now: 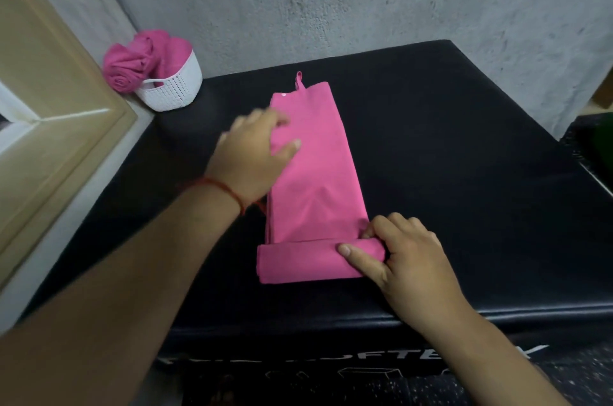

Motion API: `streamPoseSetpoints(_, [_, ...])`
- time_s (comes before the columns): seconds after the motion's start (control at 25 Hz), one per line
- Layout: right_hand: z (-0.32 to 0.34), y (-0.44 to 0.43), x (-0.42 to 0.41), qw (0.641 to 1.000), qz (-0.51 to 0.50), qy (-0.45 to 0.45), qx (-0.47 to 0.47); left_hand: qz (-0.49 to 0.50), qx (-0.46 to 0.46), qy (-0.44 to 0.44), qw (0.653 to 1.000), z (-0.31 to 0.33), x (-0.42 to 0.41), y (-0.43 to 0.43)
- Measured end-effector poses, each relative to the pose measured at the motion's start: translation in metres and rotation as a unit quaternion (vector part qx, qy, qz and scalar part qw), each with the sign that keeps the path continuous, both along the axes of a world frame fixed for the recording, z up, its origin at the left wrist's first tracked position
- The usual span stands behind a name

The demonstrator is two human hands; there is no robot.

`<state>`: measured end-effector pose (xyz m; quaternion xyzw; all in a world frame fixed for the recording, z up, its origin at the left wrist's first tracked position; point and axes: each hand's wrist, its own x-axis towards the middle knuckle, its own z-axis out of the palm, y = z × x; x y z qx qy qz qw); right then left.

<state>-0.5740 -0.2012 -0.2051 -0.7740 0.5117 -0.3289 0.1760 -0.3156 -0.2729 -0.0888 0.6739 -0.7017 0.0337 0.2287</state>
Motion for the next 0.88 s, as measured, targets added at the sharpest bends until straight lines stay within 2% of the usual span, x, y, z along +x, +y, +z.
streamPoseSetpoints(0.12, [0.003, 0.000, 0.000, 1.000, 0.003, -0.004, 0.008, -0.077, 0.041, 0.140, 0.986, -0.040, -0.018, 0.064])
streamPoseSetpoints(0.2, [0.004, 0.000, 0.001, 1.000, 0.009, -0.001, 0.019, -0.080, 0.051, 0.184, 0.978, -0.069, -0.029, 0.104])
streamPoseSetpoints(0.36, [0.007, 0.000, -0.001, 0.999, 0.010, 0.001, 0.032, -0.058, 0.015, 0.203, 0.977, -0.098, -0.028, 0.136])
streamPoseSetpoints(0.56, [0.011, 0.002, -0.002, 0.999, 0.005, -0.013, 0.032, -0.088, -0.055, 0.118, 0.987, -0.104, -0.022, 0.148])
streamPoseSetpoints(0.64, [0.014, 0.004, 0.001, 0.997, 0.000, -0.043, 0.057, -0.100, -0.053, 0.096, 0.989, -0.108, -0.013, 0.154])
streamPoseSetpoints(0.76, [0.017, 0.007, 0.003, 0.994, -0.010, -0.082, 0.077, -0.108, -0.024, 0.148, 0.983, -0.110, -0.004, 0.155])
streamPoseSetpoints(0.88, [0.015, 0.009, 0.005, 0.998, -0.012, -0.045, 0.045, -0.097, 0.007, 0.195, 0.976, -0.108, -0.002, 0.152])
